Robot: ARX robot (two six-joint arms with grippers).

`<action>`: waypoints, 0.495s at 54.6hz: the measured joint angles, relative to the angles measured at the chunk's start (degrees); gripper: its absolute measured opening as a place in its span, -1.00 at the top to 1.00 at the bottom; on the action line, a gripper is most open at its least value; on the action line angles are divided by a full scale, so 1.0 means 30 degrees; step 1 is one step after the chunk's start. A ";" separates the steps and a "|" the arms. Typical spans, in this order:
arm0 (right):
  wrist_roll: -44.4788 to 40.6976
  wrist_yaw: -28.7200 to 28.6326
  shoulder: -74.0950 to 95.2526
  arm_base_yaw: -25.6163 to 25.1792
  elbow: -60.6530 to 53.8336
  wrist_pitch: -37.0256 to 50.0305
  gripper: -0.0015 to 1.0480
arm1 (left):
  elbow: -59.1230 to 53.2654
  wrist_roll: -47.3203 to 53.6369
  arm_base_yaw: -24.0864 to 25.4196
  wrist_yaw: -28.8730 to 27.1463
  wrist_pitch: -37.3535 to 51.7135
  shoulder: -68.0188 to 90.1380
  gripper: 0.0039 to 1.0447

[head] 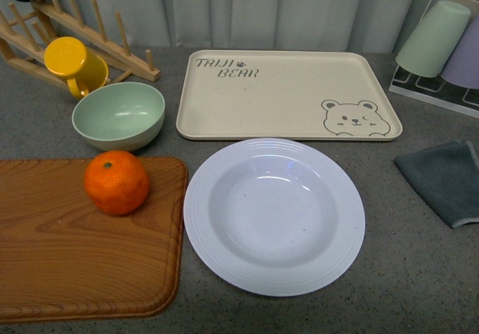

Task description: Place orange and plate with both arms

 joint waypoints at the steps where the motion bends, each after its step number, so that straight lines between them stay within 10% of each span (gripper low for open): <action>1: 0.0007 0.0000 0.0000 0.0000 0.0000 0.0000 -0.83 | 0.0000 0.0000 0.0000 0.0000 0.0007 0.0000 -0.88; 9: 0.0007 0.0000 0.0000 0.0007 0.0000 0.0000 -0.83 | 0.0022 -0.0044 -0.0073 -0.0335 -0.0044 0.0058 -0.88; 14: 0.0007 0.0015 0.0000 0.0007 0.0000 0.0000 -0.83 | 0.0765 -0.2586 -0.1377 -0.6710 -0.0998 0.3599 -0.88; 27: 0.0000 0.0000 0.0000 0.0007 0.0000 0.0000 -0.83 | 0.3504 -0.4670 -0.0896 -0.4022 0.7723 1.5569 -0.88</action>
